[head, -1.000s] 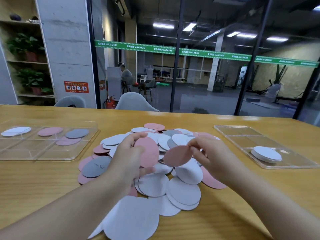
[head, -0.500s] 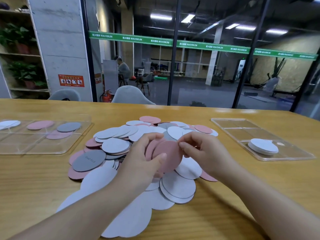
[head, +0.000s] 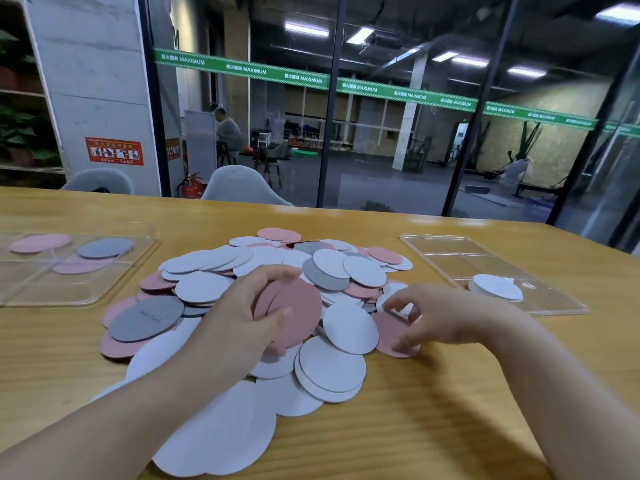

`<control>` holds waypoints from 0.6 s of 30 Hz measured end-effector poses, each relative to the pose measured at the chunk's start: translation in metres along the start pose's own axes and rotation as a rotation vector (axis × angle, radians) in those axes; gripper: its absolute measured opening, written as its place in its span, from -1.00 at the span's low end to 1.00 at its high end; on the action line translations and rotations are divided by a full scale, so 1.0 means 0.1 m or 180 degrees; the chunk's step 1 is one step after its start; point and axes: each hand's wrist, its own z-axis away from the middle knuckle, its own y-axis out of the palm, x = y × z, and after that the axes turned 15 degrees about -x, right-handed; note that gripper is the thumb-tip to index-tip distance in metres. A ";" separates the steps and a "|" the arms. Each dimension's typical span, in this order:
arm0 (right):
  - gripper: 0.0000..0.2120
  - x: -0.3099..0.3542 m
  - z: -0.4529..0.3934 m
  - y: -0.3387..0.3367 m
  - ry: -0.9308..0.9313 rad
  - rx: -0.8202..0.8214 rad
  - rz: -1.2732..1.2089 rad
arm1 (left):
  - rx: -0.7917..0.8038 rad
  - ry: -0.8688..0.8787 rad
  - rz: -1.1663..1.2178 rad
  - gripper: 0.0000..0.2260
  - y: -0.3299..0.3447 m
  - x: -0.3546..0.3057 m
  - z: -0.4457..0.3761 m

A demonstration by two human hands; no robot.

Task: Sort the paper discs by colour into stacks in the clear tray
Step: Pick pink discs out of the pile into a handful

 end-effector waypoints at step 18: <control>-0.88 -0.07 -0.05 0.00 -0.0206 -0.1107 -0.0517 | 0.0202 0.0102 -0.0131 -0.56 -0.02 0.09 -0.03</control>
